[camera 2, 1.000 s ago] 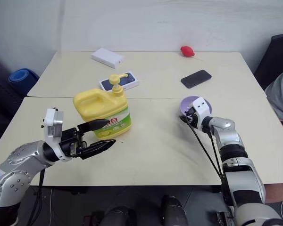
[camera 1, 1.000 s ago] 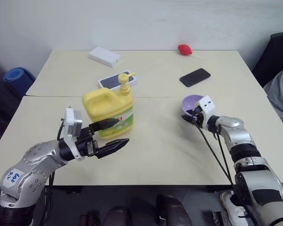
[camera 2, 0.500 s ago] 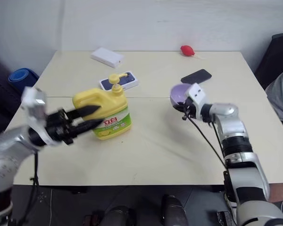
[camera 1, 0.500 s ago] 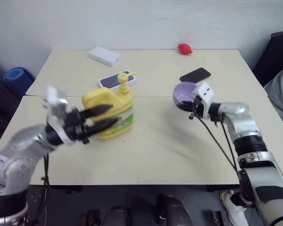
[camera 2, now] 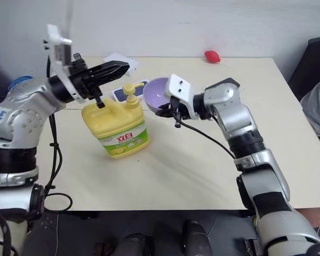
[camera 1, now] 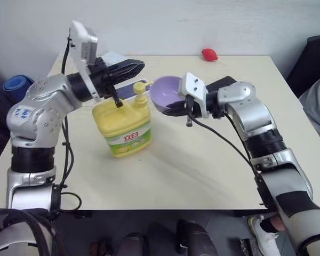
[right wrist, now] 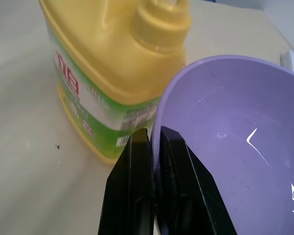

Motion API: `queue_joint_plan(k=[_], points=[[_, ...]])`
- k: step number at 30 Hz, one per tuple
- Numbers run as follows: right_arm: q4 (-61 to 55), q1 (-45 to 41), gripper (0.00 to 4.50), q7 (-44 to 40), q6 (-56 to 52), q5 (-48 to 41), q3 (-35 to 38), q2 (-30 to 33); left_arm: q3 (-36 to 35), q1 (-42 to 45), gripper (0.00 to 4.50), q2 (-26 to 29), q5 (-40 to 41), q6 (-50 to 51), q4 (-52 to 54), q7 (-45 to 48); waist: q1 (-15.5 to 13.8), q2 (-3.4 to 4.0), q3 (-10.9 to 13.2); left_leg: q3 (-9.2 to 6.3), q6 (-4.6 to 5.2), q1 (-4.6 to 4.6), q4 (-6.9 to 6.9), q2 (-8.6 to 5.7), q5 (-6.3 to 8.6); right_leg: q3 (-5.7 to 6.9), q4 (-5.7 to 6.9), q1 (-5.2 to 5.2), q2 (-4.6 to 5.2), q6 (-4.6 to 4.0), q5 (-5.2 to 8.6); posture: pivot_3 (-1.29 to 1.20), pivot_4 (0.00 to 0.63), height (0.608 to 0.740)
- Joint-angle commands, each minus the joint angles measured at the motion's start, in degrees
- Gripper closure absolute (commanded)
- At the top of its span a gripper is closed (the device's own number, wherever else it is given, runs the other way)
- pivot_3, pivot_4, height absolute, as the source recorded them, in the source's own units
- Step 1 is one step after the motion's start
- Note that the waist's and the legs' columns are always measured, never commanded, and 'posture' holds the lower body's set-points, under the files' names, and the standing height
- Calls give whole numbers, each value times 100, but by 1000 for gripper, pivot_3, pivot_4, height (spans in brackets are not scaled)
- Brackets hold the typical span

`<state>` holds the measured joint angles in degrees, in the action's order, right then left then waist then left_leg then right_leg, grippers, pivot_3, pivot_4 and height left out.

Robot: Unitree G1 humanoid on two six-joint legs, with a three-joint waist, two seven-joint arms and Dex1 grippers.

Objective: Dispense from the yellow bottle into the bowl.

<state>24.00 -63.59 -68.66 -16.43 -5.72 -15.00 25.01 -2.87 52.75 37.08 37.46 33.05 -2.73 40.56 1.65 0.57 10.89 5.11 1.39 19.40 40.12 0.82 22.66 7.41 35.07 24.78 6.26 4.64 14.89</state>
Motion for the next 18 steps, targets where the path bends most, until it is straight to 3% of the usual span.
queue_joint_plan(k=[1, 8, 18], points=[[28, -194, 4500, -70, 91, -30, 23, -131, 169, 172, 4483, -112, -495, -257, -214, 66, 3, 0, 0, 1, 0, 3, 0, -1, 0, 1, 0, 2, 0, 0, 0, 0, 150, 740], [43, -328, 4500, -35, 129, -14, 98, -176, 324, -71, 4483, -101, -787, -79, -91, 401, 16, 0, 0, -7, 1, 85, 54, 0, -1, 8, 40, 80, 7, 0, 0, 0, 150, 740], [31, -441, 4500, 83, 179, -63, 155, -246, 384, -337, 4483, -232, -1109, 116, -413, 346, 13, 0, -1, -12, 2, 80, 87, 0, -1, 4, 70, 73, 17, 0, 0, 0, 150, 740]])
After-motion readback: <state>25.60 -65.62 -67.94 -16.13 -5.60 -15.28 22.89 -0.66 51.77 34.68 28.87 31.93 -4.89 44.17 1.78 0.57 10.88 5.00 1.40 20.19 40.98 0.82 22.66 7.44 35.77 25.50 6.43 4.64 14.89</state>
